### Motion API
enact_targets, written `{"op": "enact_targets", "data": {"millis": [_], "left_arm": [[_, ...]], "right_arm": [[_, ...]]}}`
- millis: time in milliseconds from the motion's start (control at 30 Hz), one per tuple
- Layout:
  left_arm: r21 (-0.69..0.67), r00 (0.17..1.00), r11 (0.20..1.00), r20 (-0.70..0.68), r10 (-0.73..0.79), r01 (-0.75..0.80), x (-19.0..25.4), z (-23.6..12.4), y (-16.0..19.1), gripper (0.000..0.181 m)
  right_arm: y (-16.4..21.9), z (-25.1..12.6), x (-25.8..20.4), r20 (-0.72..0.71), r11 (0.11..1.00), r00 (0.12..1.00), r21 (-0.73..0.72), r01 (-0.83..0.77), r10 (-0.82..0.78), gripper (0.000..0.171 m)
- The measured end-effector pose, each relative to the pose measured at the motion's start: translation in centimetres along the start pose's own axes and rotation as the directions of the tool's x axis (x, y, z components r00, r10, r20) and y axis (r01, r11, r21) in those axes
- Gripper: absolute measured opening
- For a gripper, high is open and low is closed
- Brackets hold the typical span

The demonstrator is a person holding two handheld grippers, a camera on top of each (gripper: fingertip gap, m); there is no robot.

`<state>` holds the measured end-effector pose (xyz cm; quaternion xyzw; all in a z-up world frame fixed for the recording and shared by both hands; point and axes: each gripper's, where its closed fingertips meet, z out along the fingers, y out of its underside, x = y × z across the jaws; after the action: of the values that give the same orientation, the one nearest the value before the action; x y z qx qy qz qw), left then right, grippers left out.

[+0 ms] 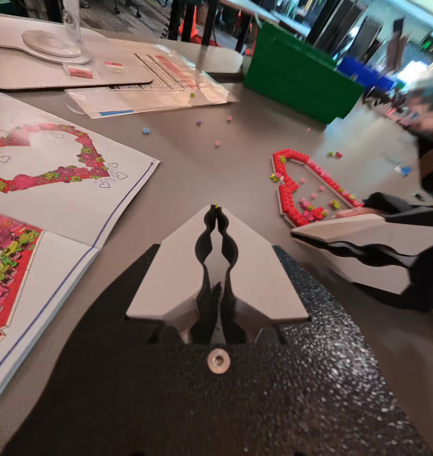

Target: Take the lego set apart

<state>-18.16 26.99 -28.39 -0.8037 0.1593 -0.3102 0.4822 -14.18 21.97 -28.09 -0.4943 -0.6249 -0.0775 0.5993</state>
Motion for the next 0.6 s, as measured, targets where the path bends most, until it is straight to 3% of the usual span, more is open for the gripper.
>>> {"op": "enact_targets", "data": {"millis": [133,267,367,600], "left_arm": [[0.02,0.996,1.0,-0.083,0.013,-0.012,1.8,0.2,-0.1,0.0],[0.017,0.994,0.999,-0.105,0.041,-0.04,2.9,0.7,0.0,0.0],[0.014,0.993,0.999,-0.109,0.051,-0.05,3.2,0.8,0.1,0.0],[0.001,0.993,1.0,-0.121,0.013,-0.013,3.5,0.9,0.3,0.0]], "right_arm": [[0.7,0.9,1.1,0.042,0.967,0.966,-0.018,-0.253,0.253,0.0],[0.4,2.3,1.1,0.077,0.893,0.891,-0.082,-0.442,0.448,0.013],[1.1,2.9,0.9,0.051,0.882,0.887,-0.149,-0.447,0.458,0.015],[0.9,3.3,1.1,0.04,0.848,0.853,-0.149,-0.509,0.52,0.014]]}}
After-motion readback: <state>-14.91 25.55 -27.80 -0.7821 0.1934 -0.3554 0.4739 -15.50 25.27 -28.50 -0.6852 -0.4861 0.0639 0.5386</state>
